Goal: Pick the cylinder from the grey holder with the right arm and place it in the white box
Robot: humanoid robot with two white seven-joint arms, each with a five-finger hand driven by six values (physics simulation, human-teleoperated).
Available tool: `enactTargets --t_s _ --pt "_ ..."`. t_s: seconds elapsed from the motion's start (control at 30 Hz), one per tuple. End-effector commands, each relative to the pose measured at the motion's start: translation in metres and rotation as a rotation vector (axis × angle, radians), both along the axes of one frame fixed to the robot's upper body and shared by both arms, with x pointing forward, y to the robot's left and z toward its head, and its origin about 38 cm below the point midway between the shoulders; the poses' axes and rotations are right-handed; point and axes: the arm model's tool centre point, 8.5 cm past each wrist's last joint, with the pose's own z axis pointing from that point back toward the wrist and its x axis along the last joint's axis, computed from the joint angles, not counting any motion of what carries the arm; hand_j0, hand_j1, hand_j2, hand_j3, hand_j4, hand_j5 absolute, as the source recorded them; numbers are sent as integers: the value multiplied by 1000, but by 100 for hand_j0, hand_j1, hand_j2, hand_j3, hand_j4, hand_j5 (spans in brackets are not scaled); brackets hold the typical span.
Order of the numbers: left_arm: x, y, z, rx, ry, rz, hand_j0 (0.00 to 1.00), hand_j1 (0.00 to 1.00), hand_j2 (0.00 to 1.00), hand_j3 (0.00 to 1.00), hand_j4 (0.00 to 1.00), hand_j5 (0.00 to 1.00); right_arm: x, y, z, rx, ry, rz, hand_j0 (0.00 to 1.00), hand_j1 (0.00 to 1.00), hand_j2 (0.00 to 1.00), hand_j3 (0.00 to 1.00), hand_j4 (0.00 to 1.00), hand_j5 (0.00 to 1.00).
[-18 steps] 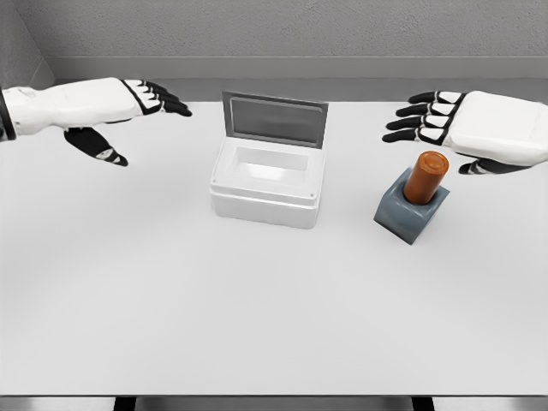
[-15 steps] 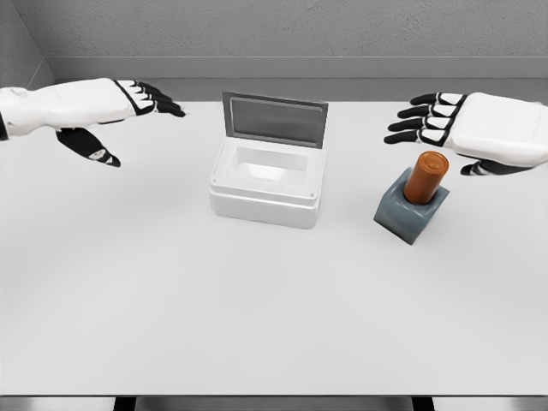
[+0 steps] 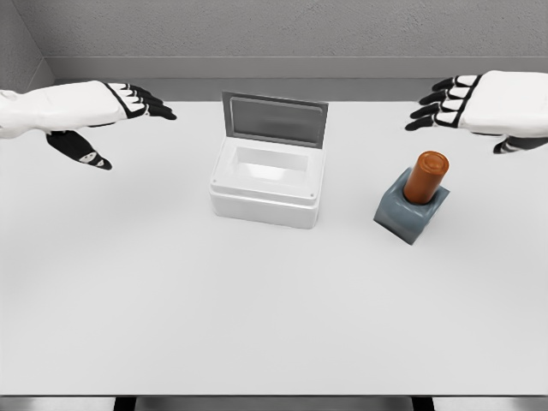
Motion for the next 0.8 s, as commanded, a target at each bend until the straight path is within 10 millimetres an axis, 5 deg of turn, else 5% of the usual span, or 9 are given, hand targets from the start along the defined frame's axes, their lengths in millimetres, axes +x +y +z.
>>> enactTargets --t_s 0.0,0.23,0.4,0.77 --pt "-3 1 3 0 -3 -1 100 100 100 100 100 100 6 -1 -5 -24 27 -15 100 100 100 100 100 100" --pt "-3 4 4 6 -4 4 100 100 100 100 100 100 37 14 -45 -51 73 -32 100 100 100 100 100 100" --pt "-3 2 3 5 -3 0 100 100 100 100 100 100 40 5 -56 -105 79 -61 100 100 100 100 100 100" --pt "-6 -3 5 6 -11 -18 100 100 100 100 100 100 41 23 -84 -167 108 -18 99 99 99 99 99 99"
